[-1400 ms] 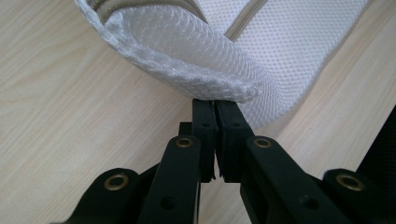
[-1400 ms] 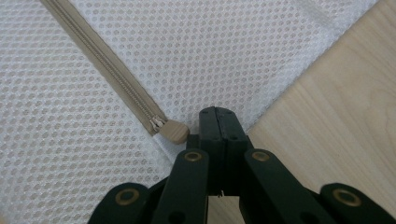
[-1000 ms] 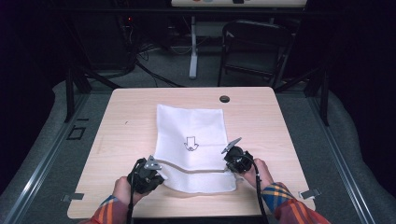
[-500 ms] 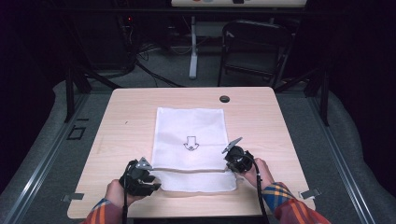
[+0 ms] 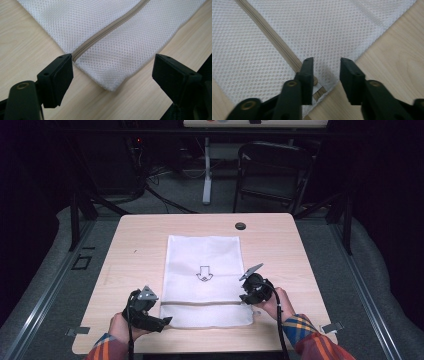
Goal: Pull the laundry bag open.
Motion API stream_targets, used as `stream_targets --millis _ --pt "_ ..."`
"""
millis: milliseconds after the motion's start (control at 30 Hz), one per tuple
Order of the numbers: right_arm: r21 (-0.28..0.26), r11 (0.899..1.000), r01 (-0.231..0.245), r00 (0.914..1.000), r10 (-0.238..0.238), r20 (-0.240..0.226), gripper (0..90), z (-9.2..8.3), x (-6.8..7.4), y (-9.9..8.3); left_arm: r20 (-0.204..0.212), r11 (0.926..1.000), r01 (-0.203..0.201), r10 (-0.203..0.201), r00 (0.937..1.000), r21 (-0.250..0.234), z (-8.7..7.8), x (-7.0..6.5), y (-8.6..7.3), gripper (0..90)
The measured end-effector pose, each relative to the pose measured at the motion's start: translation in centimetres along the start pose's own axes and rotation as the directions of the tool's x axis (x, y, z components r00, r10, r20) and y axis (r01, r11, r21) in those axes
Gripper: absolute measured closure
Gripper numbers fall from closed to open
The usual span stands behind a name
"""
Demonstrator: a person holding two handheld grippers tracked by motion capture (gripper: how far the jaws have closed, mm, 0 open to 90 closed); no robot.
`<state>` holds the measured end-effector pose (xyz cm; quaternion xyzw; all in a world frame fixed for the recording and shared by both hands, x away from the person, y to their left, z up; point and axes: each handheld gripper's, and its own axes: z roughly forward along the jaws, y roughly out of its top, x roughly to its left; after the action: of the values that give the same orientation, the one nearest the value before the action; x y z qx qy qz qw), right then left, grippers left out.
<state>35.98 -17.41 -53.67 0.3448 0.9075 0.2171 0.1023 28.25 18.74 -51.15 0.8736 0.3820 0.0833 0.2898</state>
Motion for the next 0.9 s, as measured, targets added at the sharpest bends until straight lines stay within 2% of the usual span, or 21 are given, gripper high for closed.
stream_targets --millis 167,333,433,600,800,900 --pt "-0.008 0.999 -0.035 0.9989 0.034 -0.031 30.7 -0.6 -0.2 -0.1 0.001 0.9998 -0.014 0.014 0.9999 -0.017 0.2 0.0 0.7 15.2" --pt "0.013 0.998 -0.059 0.9976 0.059 -0.037 15.7 -1.2 -0.4 -0.4 0.001 0.9991 -0.032 0.032 0.9995 -0.028 0.7 -0.2 1.5 14.0" --pt "0.001 0.997 -0.082 0.9951 0.081 -0.056 13.4 -1.3 -0.3 -0.6 0.003 0.9986 -0.046 0.046 0.9989 -0.025 1.0 -0.5 1.9 13.4" --pt "0.007 0.998 -0.067 0.9964 0.068 -0.052 7.6 -1.4 -0.5 -0.6 0.007 0.9979 -0.057 0.058 0.9983 -0.031 1.5 -0.7 2.5 12.9" --pt "0.005 0.997 -0.076 0.9955 0.076 -0.057 7.7 -1.4 -0.4 -0.7 0.013 0.9969 -0.075 0.075 0.9971 -0.025 2.4 -1.1 3.4 12.8" --pt "0.020 0.998 -0.060 0.9967 0.061 -0.054 8.4 -1.4 -0.3 -0.7 0.012 0.9954 -0.090 0.090 0.9958 -0.032 2.8 -1.5 4.1 12.8"
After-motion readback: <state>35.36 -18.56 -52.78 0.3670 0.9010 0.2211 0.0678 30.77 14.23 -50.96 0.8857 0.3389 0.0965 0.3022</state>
